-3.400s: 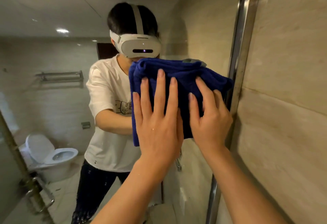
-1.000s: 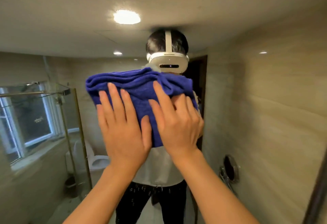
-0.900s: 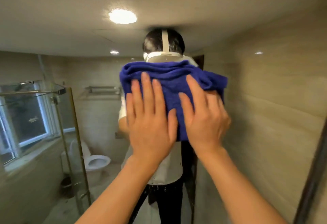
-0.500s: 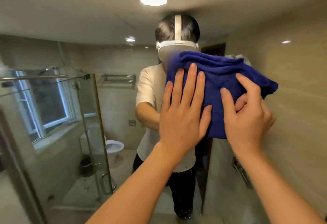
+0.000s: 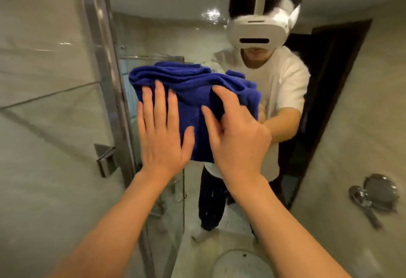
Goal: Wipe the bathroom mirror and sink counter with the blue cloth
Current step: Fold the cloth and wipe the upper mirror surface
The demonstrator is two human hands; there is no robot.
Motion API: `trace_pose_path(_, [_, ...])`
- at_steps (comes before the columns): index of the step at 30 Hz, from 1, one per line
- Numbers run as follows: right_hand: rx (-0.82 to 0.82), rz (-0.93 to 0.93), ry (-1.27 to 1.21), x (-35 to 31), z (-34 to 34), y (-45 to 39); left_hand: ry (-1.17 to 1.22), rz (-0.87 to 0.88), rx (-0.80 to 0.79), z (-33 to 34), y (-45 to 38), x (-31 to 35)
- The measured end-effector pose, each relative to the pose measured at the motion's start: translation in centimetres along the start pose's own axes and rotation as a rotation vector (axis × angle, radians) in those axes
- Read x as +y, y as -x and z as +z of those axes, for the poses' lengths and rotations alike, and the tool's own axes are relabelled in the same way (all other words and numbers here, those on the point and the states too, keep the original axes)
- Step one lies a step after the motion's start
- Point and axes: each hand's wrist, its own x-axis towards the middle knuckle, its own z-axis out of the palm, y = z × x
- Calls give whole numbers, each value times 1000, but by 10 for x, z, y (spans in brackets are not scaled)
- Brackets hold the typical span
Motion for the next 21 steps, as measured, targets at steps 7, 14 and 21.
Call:
trace_pose_path(7, [19,128,-40,-44,33,18,24,30,17,0,14,-48])
trace_pose_path(14, [29,121,18,-48,33,25,78,-14,13,-2,19,-42])
trace_pose_path(21, [15,77,113,-32,25,34,119,-101,-38,-1,30,-11])
